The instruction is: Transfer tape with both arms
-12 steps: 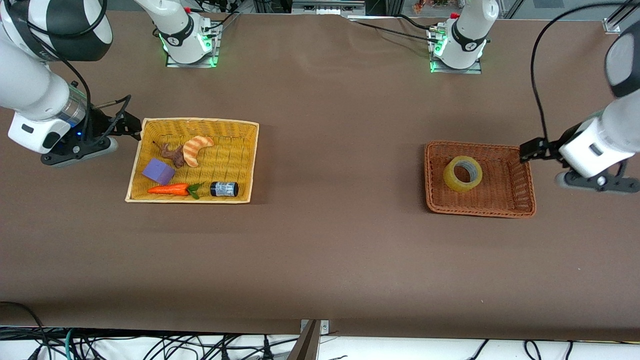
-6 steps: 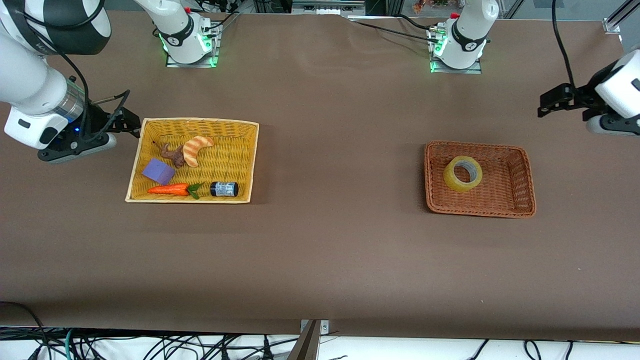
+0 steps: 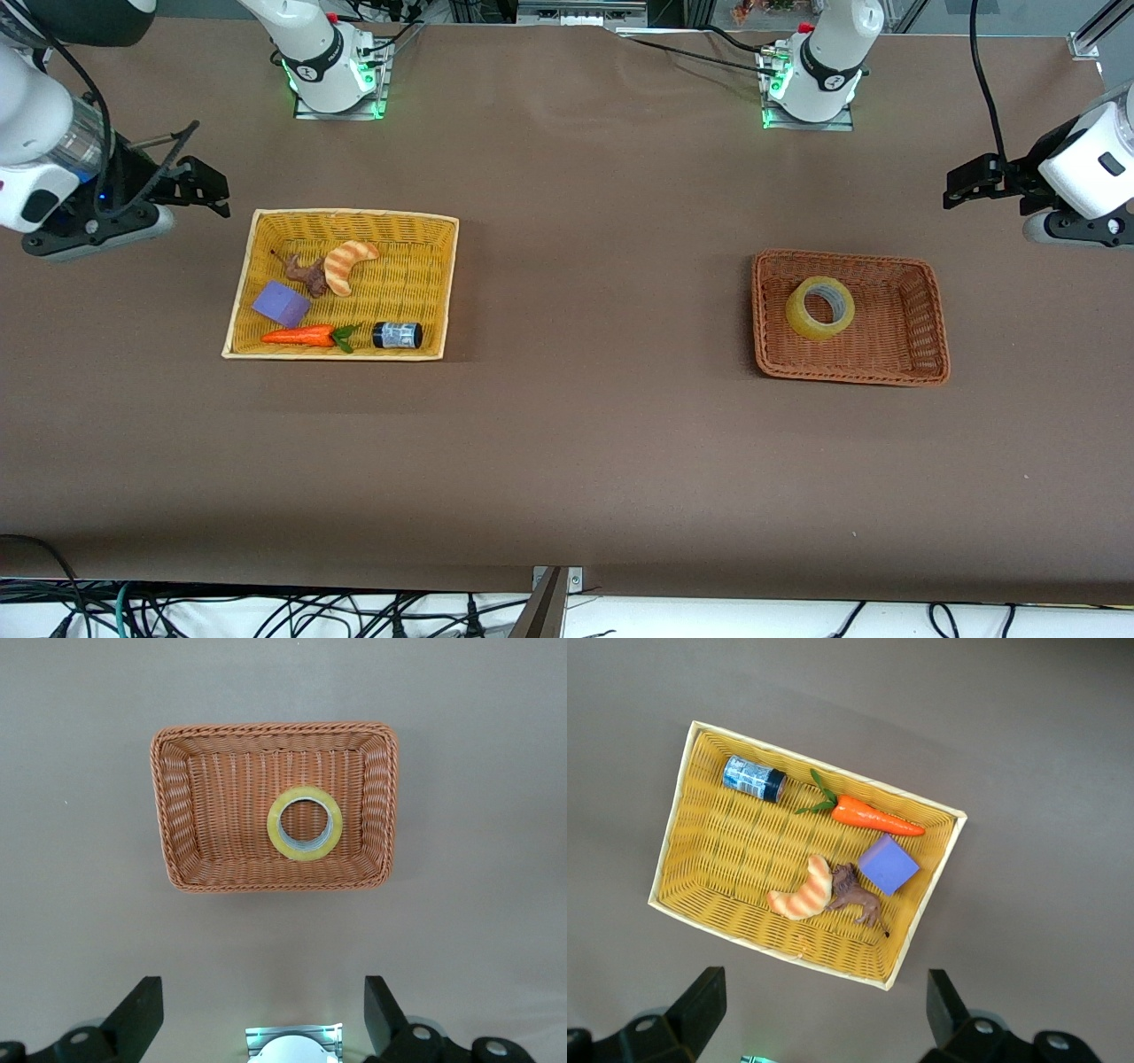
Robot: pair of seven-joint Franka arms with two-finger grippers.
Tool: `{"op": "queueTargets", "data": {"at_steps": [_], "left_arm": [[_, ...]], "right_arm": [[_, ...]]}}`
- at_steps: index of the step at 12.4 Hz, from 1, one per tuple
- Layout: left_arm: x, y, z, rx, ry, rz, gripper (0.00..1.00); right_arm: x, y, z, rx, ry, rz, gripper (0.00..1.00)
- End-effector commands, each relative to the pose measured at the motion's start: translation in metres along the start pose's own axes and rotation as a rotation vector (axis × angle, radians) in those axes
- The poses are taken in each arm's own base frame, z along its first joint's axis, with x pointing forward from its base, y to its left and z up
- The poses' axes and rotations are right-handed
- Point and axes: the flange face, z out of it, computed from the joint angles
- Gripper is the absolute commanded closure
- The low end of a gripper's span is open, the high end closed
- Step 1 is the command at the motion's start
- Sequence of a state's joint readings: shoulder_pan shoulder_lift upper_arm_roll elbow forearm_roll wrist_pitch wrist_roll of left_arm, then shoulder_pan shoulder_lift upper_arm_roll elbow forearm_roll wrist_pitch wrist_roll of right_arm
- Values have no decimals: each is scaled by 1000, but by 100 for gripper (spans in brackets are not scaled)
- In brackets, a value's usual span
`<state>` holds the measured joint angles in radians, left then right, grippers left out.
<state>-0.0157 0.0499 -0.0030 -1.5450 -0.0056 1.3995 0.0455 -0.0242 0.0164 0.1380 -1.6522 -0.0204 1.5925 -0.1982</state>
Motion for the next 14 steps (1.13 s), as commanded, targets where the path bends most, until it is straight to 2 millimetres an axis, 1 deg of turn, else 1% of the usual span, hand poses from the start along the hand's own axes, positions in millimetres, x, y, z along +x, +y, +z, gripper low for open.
{"op": "queueTargets", "data": {"at_steps": [1, 3, 4, 5, 7, 14], "left_arm": [[-1, 1, 0, -22, 9, 7, 0], [-1, -1, 1, -22, 5, 4, 0], [-1, -7, 1, -24, 5, -6, 0], [-1, -7, 1, -24, 5, -7, 0], [-1, -7, 1, -24, 5, -7, 0], [-1, -7, 1, -26, 5, -8, 0]], "right_arm": [[-3, 4, -6, 14, -4, 10, 0], [-3, 4, -5, 12, -6, 22, 0], [-3, 3, -6, 11, -5, 21, 0], [-1, 4, -6, 14, -1, 21, 0], [3, 4, -13, 0, 10, 11, 0], [4, 7, -8, 3, 2, 9, 0]]}}
